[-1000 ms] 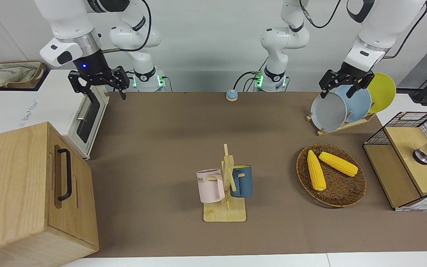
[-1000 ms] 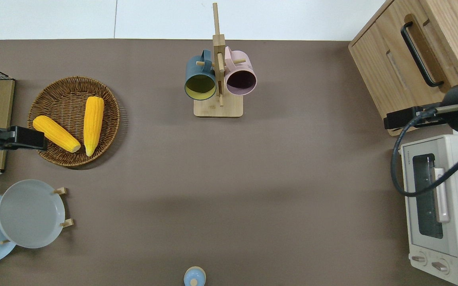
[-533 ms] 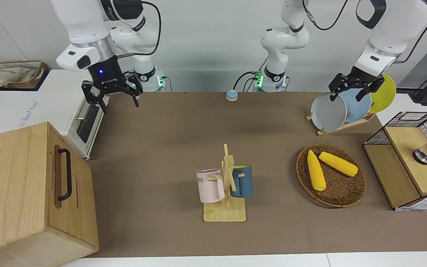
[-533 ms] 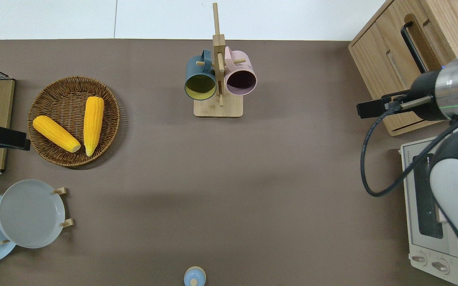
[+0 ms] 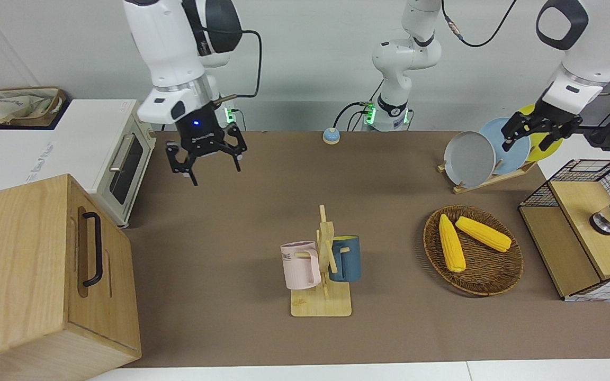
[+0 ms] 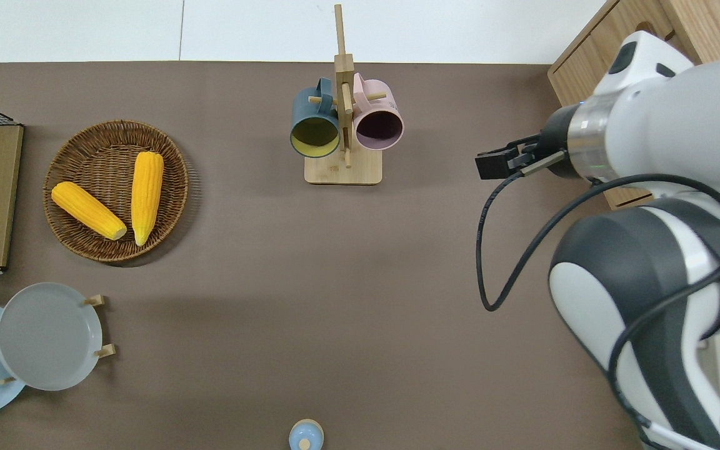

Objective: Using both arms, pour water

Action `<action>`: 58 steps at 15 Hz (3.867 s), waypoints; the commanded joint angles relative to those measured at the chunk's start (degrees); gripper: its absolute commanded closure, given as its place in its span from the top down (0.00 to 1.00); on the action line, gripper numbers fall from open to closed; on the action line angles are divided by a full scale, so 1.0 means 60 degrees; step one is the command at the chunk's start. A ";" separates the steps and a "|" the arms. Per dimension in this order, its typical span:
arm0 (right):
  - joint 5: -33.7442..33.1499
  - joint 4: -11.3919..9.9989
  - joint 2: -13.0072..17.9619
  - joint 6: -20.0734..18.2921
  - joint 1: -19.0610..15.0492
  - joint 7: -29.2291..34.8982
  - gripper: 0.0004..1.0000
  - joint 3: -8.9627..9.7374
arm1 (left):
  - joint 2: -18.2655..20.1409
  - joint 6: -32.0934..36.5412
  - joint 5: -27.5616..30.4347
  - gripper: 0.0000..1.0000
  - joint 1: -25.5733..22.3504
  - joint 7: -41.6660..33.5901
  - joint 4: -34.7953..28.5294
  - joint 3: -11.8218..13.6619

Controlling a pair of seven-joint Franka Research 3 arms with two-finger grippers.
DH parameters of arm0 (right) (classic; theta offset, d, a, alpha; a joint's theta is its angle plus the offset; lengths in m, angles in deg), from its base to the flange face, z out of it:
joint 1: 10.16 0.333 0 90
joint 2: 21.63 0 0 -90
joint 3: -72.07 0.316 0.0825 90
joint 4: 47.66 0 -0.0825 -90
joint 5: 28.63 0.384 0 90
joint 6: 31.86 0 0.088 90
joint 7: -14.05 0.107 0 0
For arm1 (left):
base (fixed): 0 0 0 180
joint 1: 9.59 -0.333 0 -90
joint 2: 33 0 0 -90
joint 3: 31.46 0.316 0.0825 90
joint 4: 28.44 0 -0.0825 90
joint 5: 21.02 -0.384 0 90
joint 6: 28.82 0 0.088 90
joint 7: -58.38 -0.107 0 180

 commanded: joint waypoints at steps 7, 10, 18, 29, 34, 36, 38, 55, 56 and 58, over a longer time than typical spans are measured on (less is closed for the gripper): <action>-0.1369 -0.0514 -0.0572 0.2224 0.0409 -0.1501 0.99 0.0440 | -0.0648 -0.1936 0.0251 1.00 -0.2125 -0.2522 0.0046 -0.0056; -0.1662 -0.0530 -0.0703 0.2751 0.0409 -0.1912 0.99 0.0659 | -0.0737 -0.2303 0.0734 1.00 -0.2565 -0.3181 0.0046 -0.0056; -0.3302 -0.0574 -0.1597 0.4071 0.0848 -0.1942 0.99 0.0704 | -0.1176 -0.3826 0.2141 1.00 -0.3679 -0.4691 -0.0041 -0.0056; -0.4225 0.0128 -0.2973 0.4964 0.1068 -0.2001 0.98 0.0704 | -0.1820 -0.5891 0.3517 1.00 -0.3724 -0.5190 -0.0276 -0.0071; -0.4256 0.0349 -0.3165 0.5023 0.1200 -0.1986 0.86 0.0616 | -0.2186 -0.7489 0.4542 1.00 -0.3621 -0.5584 -0.0554 -0.0261; -0.4241 0.0364 -0.3180 0.5081 0.1200 -0.1956 0.72 0.0587 | -0.2260 -0.7782 0.5040 1.00 -0.3636 -0.5964 -0.0554 -0.0335; -0.4256 0.0364 -0.3180 0.5155 0.1200 -0.1956 0.57 0.0572 | -0.2435 -0.7900 0.5480 1.00 -0.3636 -0.6272 -0.0569 -0.0335; -0.4153 0.0626 -0.3530 0.5184 0.1230 -0.1401 0.43 0.0572 | -0.2685 -0.8223 0.6185 0.00 -0.3621 -0.6758 -0.0642 -0.0393; -0.4153 0.0657 -0.3560 0.5184 0.1244 -0.1298 0.41 0.0557 | -0.2685 -0.8223 0.6185 0.00 -0.3621 -0.6742 -0.0642 -0.0393; -0.4153 0.0715 -0.3648 0.5184 0.1288 -0.1151 0.40 0.0557 | -0.2670 -0.8208 0.6185 0.00 -0.3621 -0.6742 -0.0642 -0.0393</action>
